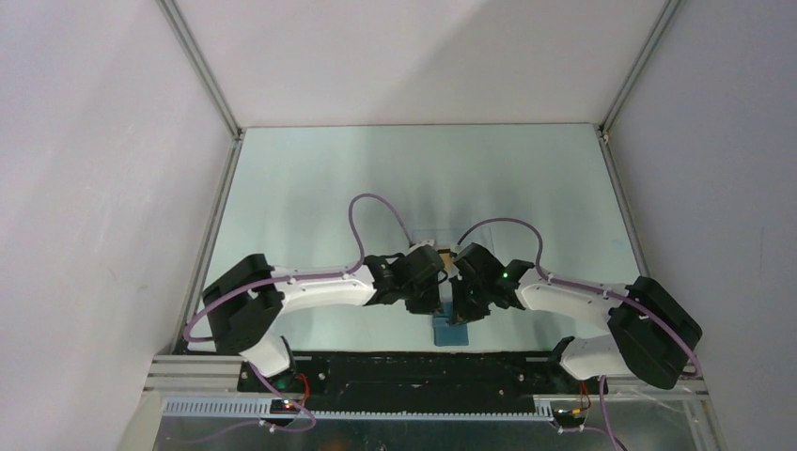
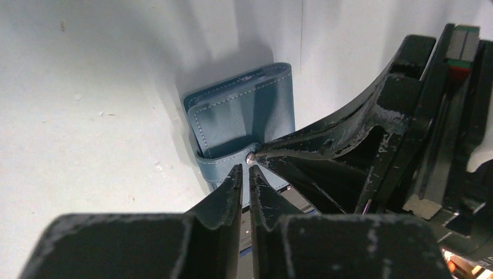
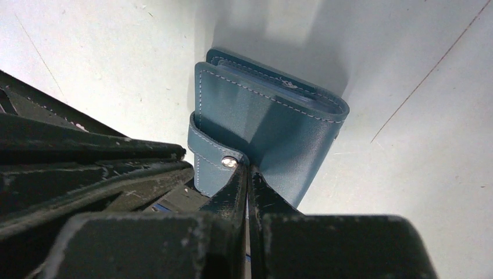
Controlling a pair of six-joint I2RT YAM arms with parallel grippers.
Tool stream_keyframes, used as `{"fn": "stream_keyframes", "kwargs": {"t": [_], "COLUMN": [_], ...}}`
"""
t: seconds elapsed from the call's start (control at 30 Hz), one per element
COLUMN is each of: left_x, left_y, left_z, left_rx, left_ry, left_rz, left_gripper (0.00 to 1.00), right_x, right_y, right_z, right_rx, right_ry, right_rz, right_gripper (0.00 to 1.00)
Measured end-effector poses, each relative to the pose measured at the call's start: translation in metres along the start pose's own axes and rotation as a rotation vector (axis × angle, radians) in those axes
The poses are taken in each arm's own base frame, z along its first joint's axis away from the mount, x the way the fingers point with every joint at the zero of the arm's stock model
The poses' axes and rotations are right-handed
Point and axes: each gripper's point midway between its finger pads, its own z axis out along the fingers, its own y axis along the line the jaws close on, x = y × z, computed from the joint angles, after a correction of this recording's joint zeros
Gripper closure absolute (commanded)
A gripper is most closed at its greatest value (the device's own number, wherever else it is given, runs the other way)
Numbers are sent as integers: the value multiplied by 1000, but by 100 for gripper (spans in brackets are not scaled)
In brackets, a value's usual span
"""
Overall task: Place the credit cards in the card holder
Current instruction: Close the card holder at the center of the board.
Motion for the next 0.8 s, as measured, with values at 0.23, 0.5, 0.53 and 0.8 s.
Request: {"fn": "stream_keyframes", "kwargs": {"t": [0.23,0.5,0.53,0.8], "left_x": [8,9,9,20], "left_y": [-5,-7,-7,-8], "left_z": [4,4,4,6], "left_rx": [-1,3,4,5], "left_ry": [19,20,21,47], "left_rz": [20,31,31,58], "left_gripper": [89,95,96,100], "right_x": [1,1,1,1], "right_y": [2,2,2,3], "right_z": [0,0,0,1], "right_rx": [-10,-13,-13,-16], "right_ry": [5,7,8,10], "right_rz": [1,1,1,2], "right_gripper": [100,100,100,100]}}
